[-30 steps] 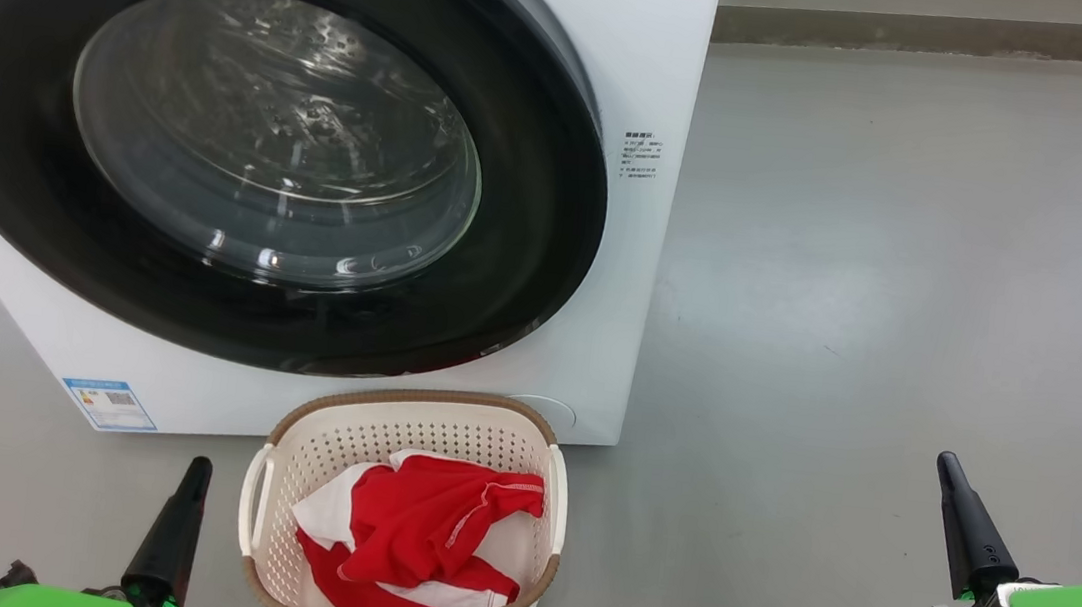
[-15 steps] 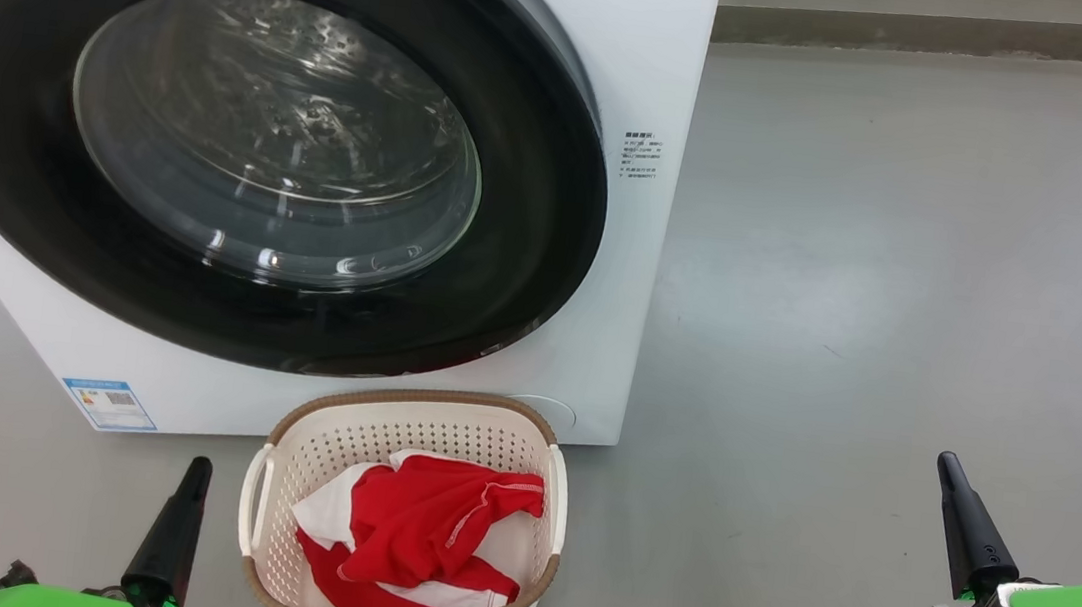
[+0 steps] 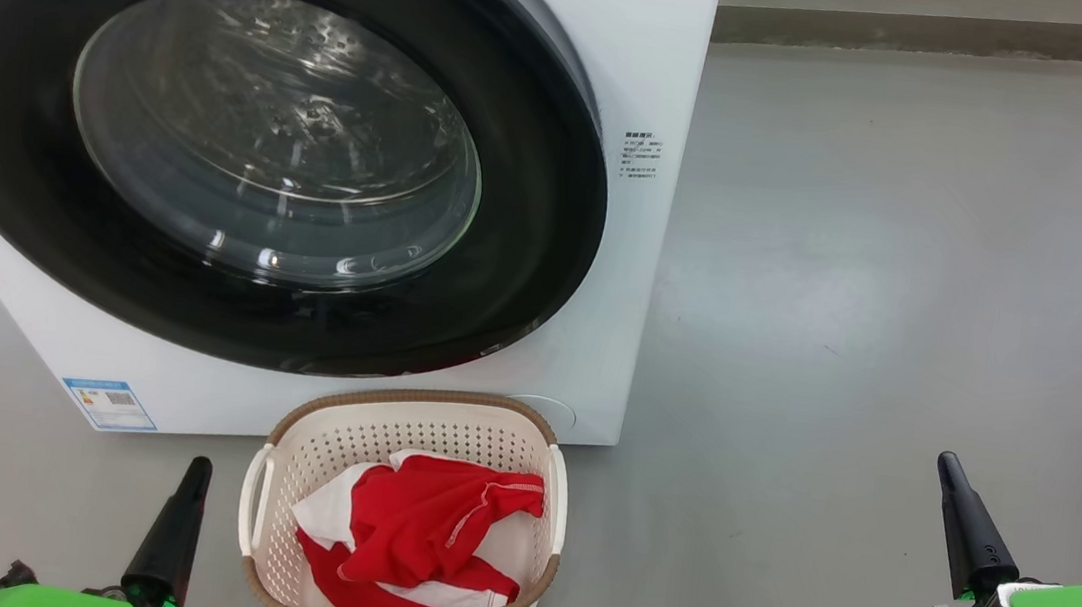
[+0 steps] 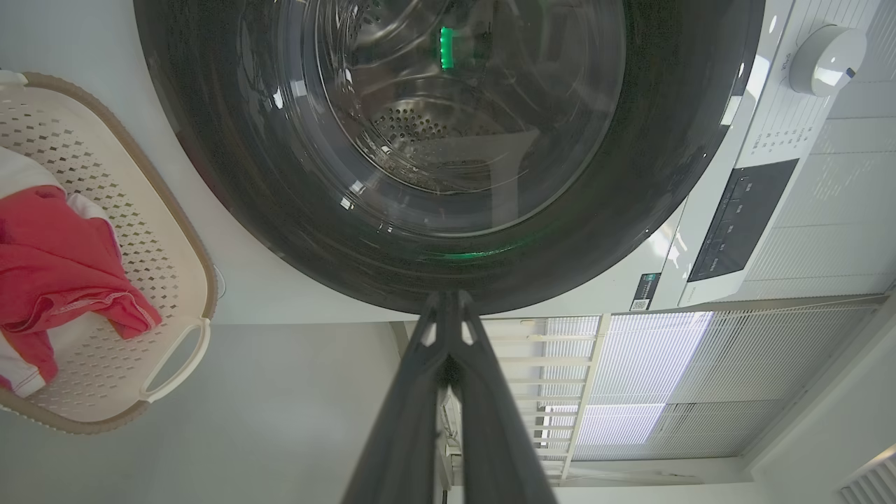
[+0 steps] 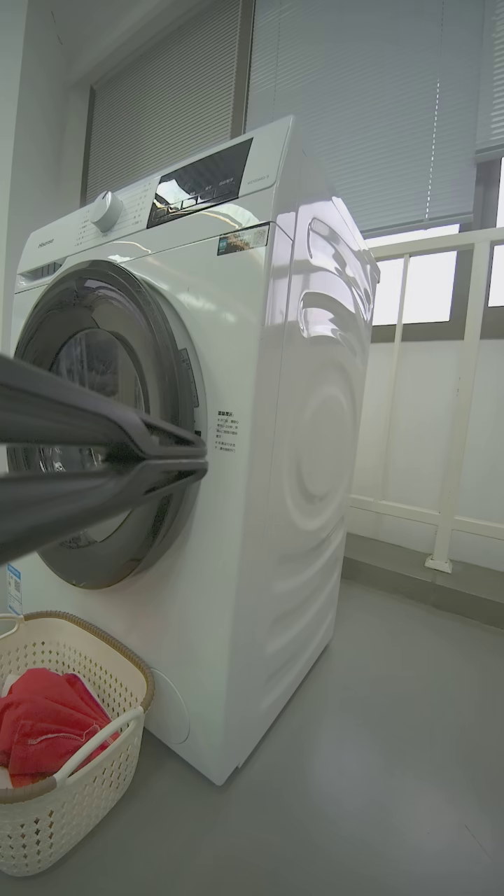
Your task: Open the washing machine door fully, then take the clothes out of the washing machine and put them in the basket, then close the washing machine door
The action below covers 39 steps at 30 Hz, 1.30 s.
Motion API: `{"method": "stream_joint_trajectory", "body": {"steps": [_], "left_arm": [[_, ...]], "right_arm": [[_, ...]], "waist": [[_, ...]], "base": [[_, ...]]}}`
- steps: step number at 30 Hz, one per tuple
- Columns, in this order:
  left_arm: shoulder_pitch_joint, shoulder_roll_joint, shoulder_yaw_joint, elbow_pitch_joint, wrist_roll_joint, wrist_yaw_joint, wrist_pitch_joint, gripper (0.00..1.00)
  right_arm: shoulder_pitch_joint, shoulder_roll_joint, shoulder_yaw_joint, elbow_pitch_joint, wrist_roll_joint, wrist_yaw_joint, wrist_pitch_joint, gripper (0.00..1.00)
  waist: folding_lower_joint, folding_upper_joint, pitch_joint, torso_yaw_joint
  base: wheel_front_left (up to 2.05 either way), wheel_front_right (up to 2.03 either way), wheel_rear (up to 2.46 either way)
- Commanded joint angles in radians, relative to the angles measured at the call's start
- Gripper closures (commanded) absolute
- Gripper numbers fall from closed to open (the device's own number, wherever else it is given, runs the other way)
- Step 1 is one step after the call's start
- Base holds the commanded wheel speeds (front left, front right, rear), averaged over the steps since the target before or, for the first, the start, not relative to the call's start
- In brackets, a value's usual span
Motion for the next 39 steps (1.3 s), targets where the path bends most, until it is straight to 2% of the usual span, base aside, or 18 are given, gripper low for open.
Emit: {"method": "stream_joint_trajectory", "body": {"steps": [1,39], "left_arm": [[-0.039,0.008,0.035,-0.02,-0.007,-0.007,0.004,1.0],[-0.039,0.008,0.035,-0.02,-0.007,-0.007,0.004,1.0]], "right_arm": [[-0.042,-0.012,0.017,-0.029,-0.003,-0.001,0.007,1.0],[-0.042,-0.012,0.016,-0.029,-0.003,-0.001,0.007,1.0]], "waist": [[0.0,-0.0001,0.0,0.0],[0.0,-0.0001,0.0,0.0]], "base": [[0.0,0.0,0.0],[0.0,0.0,0.0]]}}
